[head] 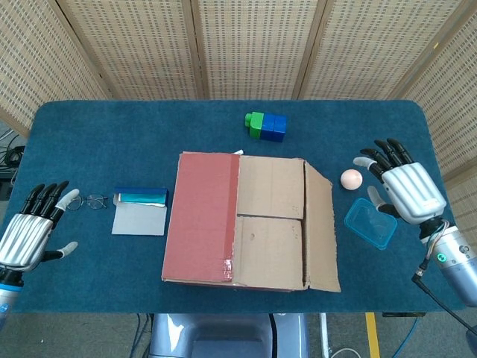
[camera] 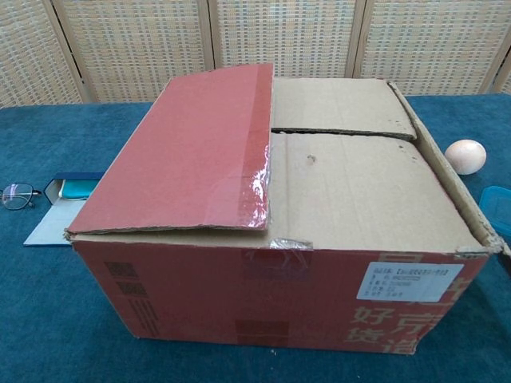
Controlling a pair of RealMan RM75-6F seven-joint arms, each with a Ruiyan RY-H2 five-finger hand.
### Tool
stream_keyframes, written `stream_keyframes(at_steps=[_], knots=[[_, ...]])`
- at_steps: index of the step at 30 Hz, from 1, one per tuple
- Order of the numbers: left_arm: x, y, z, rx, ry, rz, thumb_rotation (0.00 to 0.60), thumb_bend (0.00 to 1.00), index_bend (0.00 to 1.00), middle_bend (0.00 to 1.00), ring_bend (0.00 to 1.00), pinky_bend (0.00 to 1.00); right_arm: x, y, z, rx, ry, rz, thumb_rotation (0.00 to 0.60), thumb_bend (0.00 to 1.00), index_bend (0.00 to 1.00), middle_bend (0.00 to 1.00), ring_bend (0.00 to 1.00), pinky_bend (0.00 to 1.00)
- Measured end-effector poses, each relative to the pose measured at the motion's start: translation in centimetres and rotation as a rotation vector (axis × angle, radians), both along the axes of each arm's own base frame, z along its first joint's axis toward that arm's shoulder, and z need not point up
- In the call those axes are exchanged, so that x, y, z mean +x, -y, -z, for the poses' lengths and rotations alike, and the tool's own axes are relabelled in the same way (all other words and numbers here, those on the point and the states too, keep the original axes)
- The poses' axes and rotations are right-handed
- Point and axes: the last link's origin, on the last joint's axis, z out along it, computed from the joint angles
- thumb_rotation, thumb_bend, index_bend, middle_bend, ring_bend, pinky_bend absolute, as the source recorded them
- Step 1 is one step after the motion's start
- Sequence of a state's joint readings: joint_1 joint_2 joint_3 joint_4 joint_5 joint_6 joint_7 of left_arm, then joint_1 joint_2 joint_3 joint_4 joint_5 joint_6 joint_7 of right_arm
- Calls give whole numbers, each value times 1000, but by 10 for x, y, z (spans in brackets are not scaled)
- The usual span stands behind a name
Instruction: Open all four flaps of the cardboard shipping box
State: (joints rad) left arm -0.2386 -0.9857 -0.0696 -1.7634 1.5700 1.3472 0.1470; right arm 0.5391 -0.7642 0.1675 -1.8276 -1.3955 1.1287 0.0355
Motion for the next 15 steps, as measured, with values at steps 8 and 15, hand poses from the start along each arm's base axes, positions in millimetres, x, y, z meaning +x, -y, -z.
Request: stream_keyframes(at_steps=[8, 15], knots=[[25, -17, 0, -108, 2, 104, 580, 141, 73, 0, 0, 0, -20, -25, 11, -86, 17, 74, 600, 590, 137, 98, 0, 0], [59, -40, 4, -211, 9, 212, 378, 136, 117, 0, 0, 0, -38, -46, 25, -160, 11, 129, 600, 603, 129, 98, 0, 0]])
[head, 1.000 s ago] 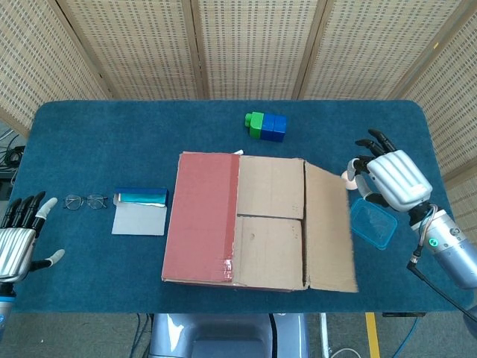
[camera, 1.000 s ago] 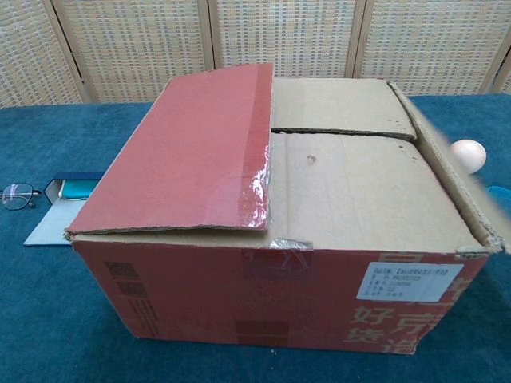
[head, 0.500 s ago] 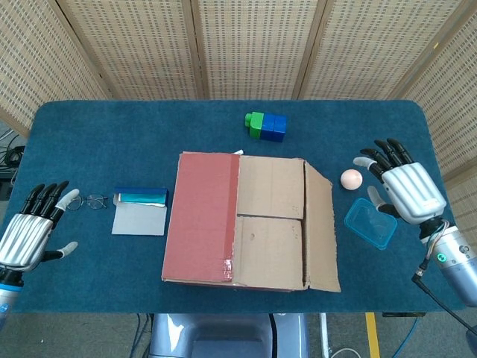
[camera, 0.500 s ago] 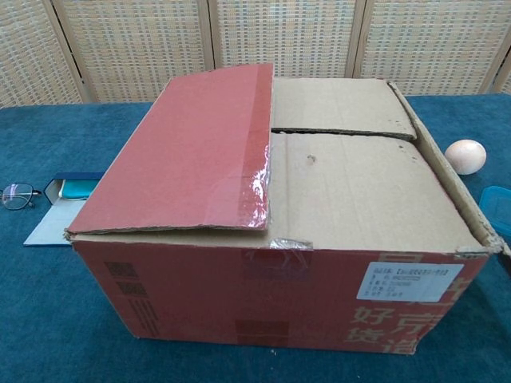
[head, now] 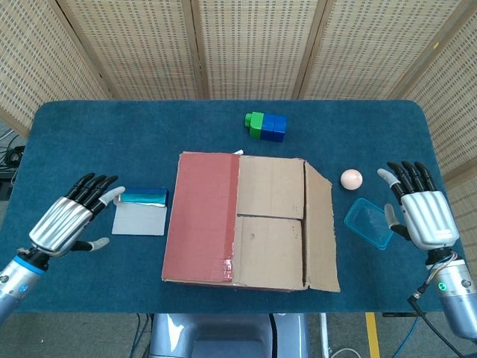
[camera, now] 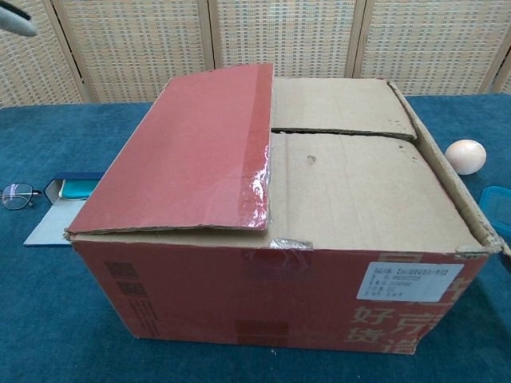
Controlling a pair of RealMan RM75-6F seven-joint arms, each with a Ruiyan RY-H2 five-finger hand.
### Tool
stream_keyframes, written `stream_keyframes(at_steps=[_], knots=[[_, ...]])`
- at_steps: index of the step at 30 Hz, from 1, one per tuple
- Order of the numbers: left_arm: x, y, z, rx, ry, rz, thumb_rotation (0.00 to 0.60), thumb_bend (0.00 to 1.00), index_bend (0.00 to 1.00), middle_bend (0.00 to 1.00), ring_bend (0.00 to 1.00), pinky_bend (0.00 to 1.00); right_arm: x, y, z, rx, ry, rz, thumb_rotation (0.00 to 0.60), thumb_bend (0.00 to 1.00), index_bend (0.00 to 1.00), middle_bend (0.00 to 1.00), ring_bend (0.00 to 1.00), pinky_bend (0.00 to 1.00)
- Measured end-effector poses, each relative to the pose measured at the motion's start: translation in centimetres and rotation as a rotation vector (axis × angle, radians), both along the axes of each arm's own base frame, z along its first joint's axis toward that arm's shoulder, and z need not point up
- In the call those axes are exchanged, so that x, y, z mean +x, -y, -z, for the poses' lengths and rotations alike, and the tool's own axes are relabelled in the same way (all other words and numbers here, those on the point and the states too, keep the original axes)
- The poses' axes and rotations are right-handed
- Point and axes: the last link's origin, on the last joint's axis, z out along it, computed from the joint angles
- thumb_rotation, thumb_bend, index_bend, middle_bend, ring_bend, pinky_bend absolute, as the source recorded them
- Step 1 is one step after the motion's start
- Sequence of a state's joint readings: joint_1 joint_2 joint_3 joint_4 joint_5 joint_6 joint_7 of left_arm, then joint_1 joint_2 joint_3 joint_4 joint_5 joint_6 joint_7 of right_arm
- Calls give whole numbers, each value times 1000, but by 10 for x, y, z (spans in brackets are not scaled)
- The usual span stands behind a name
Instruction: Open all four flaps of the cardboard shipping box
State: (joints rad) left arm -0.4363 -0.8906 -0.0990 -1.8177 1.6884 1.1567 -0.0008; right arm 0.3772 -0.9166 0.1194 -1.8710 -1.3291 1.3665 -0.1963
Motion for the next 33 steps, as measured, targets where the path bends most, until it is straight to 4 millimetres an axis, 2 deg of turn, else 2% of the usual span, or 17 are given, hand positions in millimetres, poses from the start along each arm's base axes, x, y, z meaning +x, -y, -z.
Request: stream_keyframes(at_steps=[3, 7, 12, 21, 33], knots=[[23, -13, 4, -65, 7, 62, 297, 128, 141, 0, 0, 0, -7, -9, 8, -32, -11, 15, 600, 606, 128, 98, 0, 0], [53, -26, 9, -147, 22, 140, 269, 116, 203, 7, 0, 0, -12, -18, 15, -39, -9, 32, 600, 609, 129, 98, 0, 0], [80, -35, 18, -233, 21, 202, 225, 86, 247, 48, 0, 0, -13, -21, 17, -43, -2, 36, 600, 615, 129, 98, 0, 0], [122, -55, 42, -349, 0, 274, 173, 106, 267, 101, 0, 0, -15, -23, 19, -44, 6, 39, 600, 619, 129, 98, 0, 0], [172, -72, 91, -490, -30, 310, 172, 109, 281, 121, 0, 0, -18, -21, 20, -39, 6, 46, 600, 619, 129, 111, 0, 0]])
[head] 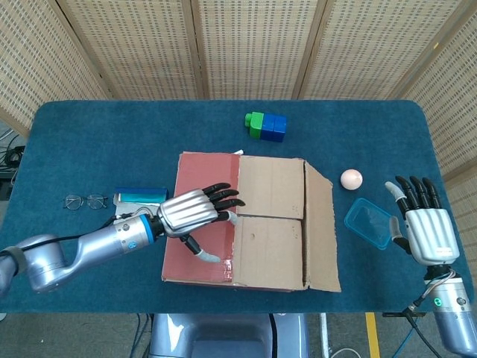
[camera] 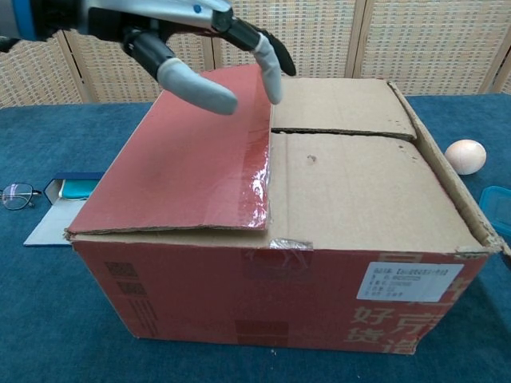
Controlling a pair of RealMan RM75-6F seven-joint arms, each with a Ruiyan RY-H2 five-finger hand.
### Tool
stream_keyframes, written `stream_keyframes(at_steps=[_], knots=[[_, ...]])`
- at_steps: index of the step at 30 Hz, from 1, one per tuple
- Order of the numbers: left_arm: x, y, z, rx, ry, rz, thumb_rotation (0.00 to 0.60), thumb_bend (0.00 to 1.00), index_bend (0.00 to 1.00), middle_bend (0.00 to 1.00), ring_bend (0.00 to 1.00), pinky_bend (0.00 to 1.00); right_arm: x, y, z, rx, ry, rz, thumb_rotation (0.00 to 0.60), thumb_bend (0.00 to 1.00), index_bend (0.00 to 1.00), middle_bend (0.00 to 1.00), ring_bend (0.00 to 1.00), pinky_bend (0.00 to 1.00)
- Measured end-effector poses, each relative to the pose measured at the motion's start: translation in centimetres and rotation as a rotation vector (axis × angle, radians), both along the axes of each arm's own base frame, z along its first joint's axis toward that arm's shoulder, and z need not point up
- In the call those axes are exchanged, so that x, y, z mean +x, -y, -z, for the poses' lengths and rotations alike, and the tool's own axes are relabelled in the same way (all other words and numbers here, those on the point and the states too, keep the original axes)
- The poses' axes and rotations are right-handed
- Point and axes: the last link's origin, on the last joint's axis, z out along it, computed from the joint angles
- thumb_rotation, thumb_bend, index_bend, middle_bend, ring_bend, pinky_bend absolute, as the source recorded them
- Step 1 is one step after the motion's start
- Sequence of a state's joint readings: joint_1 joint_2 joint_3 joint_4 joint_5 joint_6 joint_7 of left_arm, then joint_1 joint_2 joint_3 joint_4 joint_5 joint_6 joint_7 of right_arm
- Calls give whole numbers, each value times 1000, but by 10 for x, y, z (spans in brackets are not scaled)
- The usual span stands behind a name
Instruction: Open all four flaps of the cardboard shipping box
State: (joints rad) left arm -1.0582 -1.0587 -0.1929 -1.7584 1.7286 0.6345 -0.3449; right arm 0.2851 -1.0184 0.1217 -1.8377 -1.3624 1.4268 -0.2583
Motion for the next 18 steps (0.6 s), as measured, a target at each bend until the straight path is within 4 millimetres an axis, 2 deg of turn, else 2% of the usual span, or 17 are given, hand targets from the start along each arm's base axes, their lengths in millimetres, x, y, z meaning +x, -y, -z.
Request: stream_keyframes(at_steps=[10, 18], knots=[[22, -8, 28, -25, -46, 18, 172, 109, 342, 193, 47, 0, -2, -3, 0, -7, 6, 1, 600, 620, 129, 111, 0, 0], [24, -13, 36, -17, -74, 8, 172, 109, 396, 277, 109, 0, -3, 0, -2, -12, 13, 5, 600, 620, 129, 111, 0, 0]])
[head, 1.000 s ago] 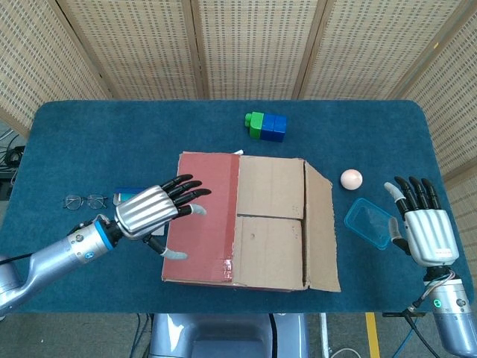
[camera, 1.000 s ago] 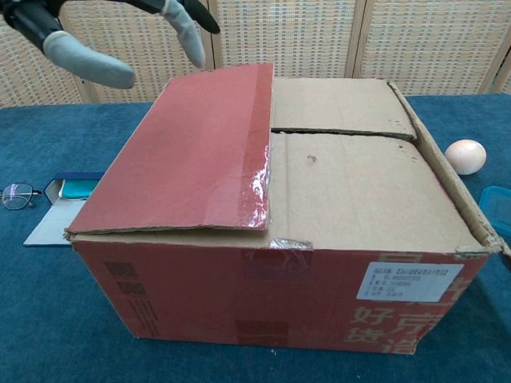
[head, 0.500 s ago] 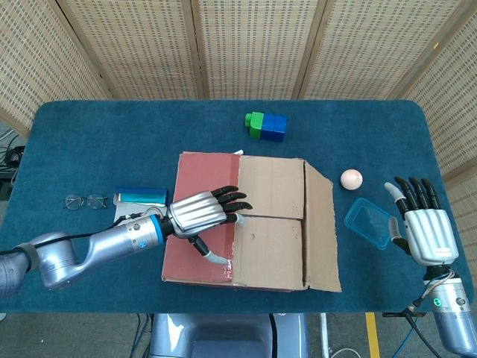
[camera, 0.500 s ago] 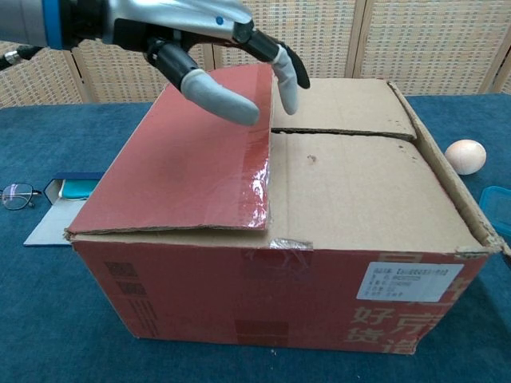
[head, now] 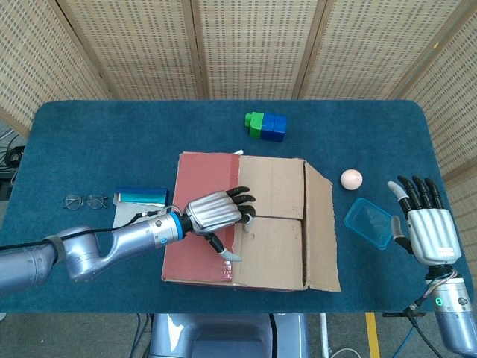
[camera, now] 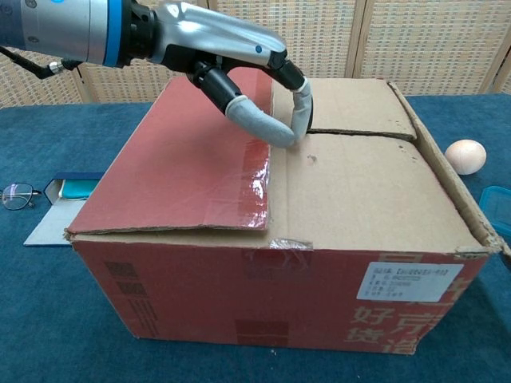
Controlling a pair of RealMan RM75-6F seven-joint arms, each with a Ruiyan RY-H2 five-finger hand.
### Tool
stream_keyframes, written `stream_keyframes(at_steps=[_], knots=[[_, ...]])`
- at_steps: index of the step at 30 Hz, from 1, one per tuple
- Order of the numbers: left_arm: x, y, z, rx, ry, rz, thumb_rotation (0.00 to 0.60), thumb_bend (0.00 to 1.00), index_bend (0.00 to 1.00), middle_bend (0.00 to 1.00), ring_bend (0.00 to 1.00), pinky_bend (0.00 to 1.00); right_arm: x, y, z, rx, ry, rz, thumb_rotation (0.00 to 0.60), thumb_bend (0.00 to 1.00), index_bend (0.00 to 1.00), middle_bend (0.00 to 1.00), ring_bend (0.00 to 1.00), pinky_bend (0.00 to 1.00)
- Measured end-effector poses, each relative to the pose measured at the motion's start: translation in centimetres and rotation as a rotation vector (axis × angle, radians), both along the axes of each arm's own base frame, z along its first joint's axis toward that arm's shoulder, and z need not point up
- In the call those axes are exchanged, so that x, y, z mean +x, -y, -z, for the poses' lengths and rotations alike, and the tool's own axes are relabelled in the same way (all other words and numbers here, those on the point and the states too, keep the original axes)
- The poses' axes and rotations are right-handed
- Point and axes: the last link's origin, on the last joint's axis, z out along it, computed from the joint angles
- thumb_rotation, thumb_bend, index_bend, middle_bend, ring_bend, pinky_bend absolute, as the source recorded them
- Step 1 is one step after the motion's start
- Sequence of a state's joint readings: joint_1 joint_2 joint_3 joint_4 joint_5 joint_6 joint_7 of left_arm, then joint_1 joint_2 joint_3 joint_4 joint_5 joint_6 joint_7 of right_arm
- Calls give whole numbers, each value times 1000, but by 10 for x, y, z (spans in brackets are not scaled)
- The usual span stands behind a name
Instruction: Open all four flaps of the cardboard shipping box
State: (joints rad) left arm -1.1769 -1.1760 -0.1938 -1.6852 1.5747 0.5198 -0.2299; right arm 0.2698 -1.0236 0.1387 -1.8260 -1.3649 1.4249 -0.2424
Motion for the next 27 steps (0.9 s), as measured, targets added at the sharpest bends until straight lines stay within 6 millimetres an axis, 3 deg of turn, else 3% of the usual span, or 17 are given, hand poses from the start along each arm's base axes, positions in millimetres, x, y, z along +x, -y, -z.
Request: stream_keyframes(at_steps=[7, 17, 27], knots=[[-3, -3, -3, 21, 1, -13, 174, 109, 470, 355, 168, 0, 0, 0, 1, 0, 5, -2, 600, 620, 129, 111, 0, 0], [-11, -6, -13, 54, -1, -22, 172, 108, 481, 418, 226, 0, 0, 1, 1, -4, 12, -4, 600, 620, 129, 111, 0, 0], [-14, -8, -38, 106, 37, -25, 172, 104, 482, 432, 238, 0, 1, 3, 0, -6, 16, -3, 600, 620, 128, 111, 0, 0]])
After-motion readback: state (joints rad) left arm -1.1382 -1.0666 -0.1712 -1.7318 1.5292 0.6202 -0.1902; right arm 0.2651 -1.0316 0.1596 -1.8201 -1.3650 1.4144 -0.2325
